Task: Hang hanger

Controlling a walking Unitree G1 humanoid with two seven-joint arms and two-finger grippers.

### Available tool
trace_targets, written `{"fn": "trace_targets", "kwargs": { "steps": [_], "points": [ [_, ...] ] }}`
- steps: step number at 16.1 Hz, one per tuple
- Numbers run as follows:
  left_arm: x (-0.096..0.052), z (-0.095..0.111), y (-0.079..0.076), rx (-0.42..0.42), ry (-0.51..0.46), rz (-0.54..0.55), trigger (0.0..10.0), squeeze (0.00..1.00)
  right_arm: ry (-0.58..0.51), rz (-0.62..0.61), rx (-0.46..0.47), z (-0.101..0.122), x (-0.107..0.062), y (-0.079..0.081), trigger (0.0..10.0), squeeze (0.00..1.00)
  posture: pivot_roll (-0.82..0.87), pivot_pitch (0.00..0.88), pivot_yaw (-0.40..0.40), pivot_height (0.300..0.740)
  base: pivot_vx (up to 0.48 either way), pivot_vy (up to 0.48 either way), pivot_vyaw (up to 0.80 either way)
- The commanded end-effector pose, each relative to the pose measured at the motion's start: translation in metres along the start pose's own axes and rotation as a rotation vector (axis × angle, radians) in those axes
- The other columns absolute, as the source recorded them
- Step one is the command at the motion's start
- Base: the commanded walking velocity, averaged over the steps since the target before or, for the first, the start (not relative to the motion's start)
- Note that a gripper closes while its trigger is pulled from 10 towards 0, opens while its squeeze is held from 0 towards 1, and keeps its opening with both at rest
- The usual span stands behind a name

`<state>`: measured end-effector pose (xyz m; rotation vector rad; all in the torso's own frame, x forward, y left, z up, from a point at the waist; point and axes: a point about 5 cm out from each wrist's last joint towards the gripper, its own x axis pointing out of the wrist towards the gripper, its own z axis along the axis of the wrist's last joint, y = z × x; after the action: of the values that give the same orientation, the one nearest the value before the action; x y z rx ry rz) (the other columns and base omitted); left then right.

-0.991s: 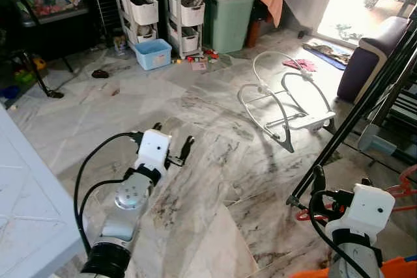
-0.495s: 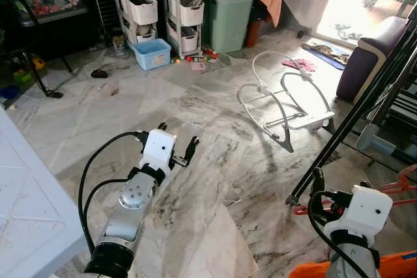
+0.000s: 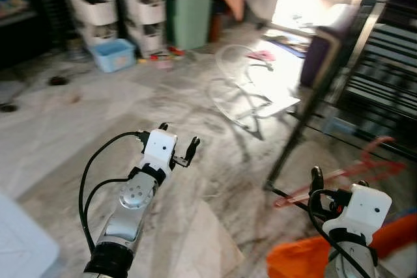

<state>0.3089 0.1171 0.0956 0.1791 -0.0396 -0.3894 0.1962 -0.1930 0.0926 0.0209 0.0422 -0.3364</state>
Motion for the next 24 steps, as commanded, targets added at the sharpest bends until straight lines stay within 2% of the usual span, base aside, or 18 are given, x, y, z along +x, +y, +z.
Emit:
{"fn": "trace_targets", "kwargs": {
  "steps": [1, 5, 6, 8, 11, 13, 14, 15, 17, 19, 20, 21, 22, 24],
  "points": [
    [0.003, 0.002, 0.000, 0.026, -0.001, -0.019, 10.0, 0.00, -0.001, 0.002, -0.003, 0.000, 0.001, -0.001, 10.0, 0.00, 0.09, 0.013, -0.076, 0.740, 0.000, 0.000, 0.00],
    [0.012, 0.011, -0.005, 0.009, -0.009, -0.046, 10.0, 0.00, -0.002, -0.031, -0.001, -0.002, -0.001, -0.004, 10.0, 0.00, 0.09, 0.013, -0.050, 0.740, 0.000, 0.000, 0.00],
    [0.014, 0.010, -0.012, -0.011, 0.000, -0.091, 10.0, 0.00, -0.005, -0.040, -0.001, -0.002, 0.000, -0.007, 10.0, 0.00, 0.08, 0.007, -0.051, 0.740, 0.000, 0.000, 0.00],
    [0.014, 0.005, -0.014, -0.013, 0.017, -0.107, 10.0, 0.00, -0.007, -0.039, -0.001, -0.002, 0.005, -0.006, 10.0, 0.00, 0.08, 0.010, -0.074, 0.740, 0.000, 0.000, 0.00],
    [0.014, 0.009, -0.012, -0.009, 0.007, -0.093, 10.0, 0.00, -0.054, 0.001, 0.017, 0.014, 0.014, 0.005, 10.0, 0.00, 0.10, 0.015, -0.097, 0.740, 0.000, 0.000, 0.00],
    [0.010, 0.007, -0.002, 0.018, 0.009, -0.025, 10.0, 0.00, -0.052, 0.015, 0.013, 0.013, 0.019, 0.006, 10.0, 0.00, 0.14, 0.024, -0.111, 0.740, 0.000, 0.000, 0.00],
    [-0.001, 0.005, 0.014, 0.012, 0.024, 0.055, 10.0, 0.00, -0.045, 0.024, 0.005, 0.010, 0.022, 0.003, 10.0, 0.00, 0.17, 0.022, -0.132, 0.740, 0.000, 0.000, 0.00],
    [-0.003, 0.004, 0.016, 0.007, 0.026, 0.060, 10.0, 0.00, -0.044, 0.026, 0.005, 0.010, 0.023, 0.003, 10.0, 0.00, 0.18, 0.021, -0.144, 0.740, 0.000, 0.000, 0.00],
    [-0.019, -0.004, 0.023, -0.002, 0.049, 0.083, 10.0, 0.00, -0.030, 0.045, -0.009, 0.006, 0.024, 0.001, 10.0, 0.00, 0.23, 0.015, -0.174, 0.740, 0.000, 0.000, 0.00],
    [-0.038, -0.010, 0.037, -0.015, 0.085, 0.146, 10.0, 0.00, -0.019, 0.061, -0.036, 0.004, 0.022, -0.002, 10.0, 0.00, 0.23, 0.018, -0.168, 0.740, 0.000, 0.000, 0.00],
    [-0.056, -0.015, 0.041, -0.008, 0.115, 0.132, 10.0, 0.00, -0.007, 0.044, -0.043, 0.000, 0.019, -0.008, 10.0, 0.00, 0.24, 0.016, -0.168, 0.740, 0.000, 0.000, 0.00],
    [-0.069, -0.019, 0.040, 0.041, 0.122, 0.085, 10.0, 0.00, 0.003, 0.026, -0.043, -0.003, 0.018, -0.013, 10.0, 0.00, 0.26, 0.009, -0.171, 0.740, 0.000, 0.000, 0.00],
    [-0.078, -0.023, 0.040, 0.067, 0.131, 0.047, 10.0, 0.00, 0.006, 0.029, -0.044, -0.004, 0.019, -0.012, 10.0, 0.00, 0.26, 0.014, -0.169, 0.740, 0.000, 0.000, 0.00],
    [-0.088, -0.026, 0.041, 0.134, 0.131, 0.006, 10.0, 0.00, 0.001, 0.046, -0.048, -0.004, 0.023, -0.008, 10.0, 0.00, 0.27, 0.008, -0.169, 0.740, 0.000, 0.000, 0.00]
  ]
}}
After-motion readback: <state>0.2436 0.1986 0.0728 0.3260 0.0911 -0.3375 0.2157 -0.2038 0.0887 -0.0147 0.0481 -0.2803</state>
